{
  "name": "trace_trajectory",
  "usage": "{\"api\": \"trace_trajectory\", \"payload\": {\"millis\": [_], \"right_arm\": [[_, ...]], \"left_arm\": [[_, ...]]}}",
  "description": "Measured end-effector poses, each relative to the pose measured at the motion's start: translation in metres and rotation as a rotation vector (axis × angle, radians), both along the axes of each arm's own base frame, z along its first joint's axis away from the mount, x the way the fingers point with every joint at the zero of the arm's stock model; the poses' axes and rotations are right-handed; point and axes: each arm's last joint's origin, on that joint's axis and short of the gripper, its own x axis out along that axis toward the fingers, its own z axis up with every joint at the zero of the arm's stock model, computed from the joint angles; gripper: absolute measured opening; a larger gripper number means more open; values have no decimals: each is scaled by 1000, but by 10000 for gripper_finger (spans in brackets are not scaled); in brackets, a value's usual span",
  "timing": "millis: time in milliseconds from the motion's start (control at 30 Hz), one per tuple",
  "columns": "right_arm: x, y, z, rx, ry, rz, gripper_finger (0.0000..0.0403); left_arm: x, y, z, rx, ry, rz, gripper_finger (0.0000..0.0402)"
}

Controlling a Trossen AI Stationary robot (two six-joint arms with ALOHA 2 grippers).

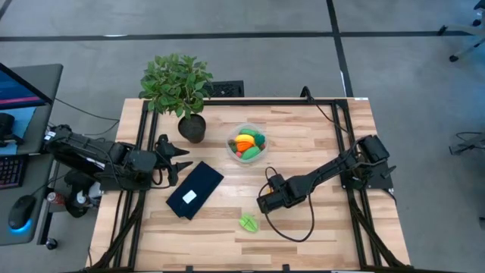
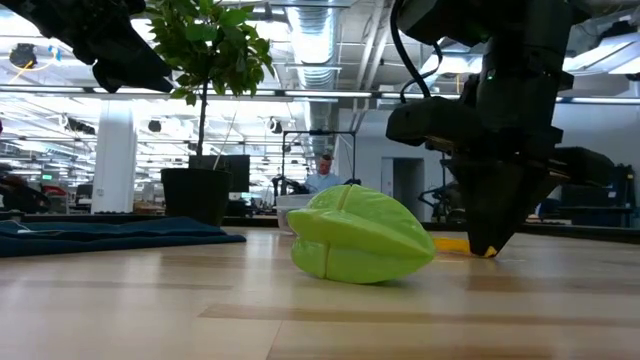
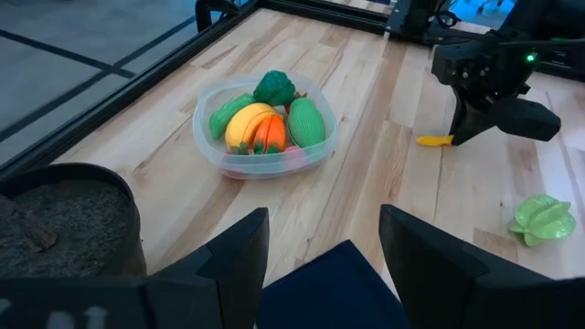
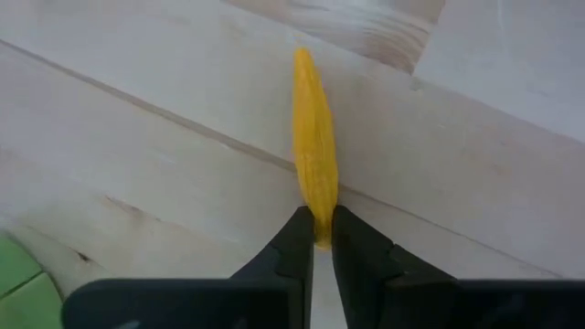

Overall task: Pick and placing Produce into tupperware
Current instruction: Put the yellow corn into the transparent bin

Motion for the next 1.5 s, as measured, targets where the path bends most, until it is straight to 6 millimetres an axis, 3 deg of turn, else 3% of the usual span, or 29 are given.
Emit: {"api": "trace_trajectory", "payload": {"millis": [367,667,1067,1500], "right_arm": [[1,-7,14,-32,-56,-18,30],[-2,-29,47,-115,-152,-22,29],[-9,-77,95,-276,-291,-30,30],[14,-134,106,-354,-444,19,30]], "left_arm": [[0,0,0,5,-2,9,199],[0,0,0,6,-2,11,199],[0,1,1,11,-12,29,199],[2,1,4,15,-54,58,199]]}}
